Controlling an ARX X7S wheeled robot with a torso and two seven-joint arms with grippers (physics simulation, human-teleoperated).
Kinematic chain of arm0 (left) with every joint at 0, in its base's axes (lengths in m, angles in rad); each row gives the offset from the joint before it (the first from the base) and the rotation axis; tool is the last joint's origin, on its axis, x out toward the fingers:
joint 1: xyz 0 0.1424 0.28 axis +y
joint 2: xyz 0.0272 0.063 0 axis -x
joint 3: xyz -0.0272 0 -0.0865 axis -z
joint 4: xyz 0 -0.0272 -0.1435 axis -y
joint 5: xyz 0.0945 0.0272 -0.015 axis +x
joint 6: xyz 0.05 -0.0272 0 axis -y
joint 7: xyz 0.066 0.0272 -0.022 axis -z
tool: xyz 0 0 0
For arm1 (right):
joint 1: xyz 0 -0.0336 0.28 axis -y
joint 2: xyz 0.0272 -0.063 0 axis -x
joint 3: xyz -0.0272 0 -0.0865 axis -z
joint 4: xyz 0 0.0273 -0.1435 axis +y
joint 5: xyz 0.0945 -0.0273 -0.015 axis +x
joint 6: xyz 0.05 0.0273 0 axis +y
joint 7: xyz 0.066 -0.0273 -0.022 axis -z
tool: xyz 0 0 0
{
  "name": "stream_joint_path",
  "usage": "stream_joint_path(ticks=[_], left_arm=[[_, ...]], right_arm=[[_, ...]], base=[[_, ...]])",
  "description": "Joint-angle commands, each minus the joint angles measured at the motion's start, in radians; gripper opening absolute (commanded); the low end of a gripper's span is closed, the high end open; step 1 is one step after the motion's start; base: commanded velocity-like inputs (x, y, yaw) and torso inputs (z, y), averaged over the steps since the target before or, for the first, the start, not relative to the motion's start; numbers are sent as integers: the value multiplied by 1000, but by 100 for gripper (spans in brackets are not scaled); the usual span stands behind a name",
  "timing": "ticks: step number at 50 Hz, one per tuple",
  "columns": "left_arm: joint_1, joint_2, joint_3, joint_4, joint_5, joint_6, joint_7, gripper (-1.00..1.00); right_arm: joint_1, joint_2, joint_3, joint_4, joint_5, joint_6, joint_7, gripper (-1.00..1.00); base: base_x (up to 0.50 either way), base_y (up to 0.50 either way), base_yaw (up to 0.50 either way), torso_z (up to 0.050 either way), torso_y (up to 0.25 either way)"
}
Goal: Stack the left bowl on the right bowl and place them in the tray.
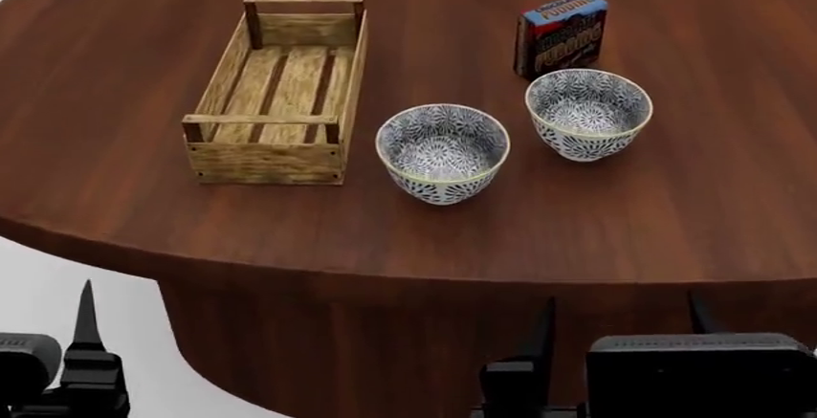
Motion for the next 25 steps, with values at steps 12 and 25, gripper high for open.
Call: stream_joint_path(ticks=[12,25], left_arm=[[-19,-6,11,13,-12,-23,-9,100],[-17,-11,20,17,-17,-22,-15,100]], right_arm=[[27,21,-36,16,-7,54,20,100],[8,3,18,18,26,26,8,100]], base=[[500,104,0,0,0],[500,170,0,0,1]])
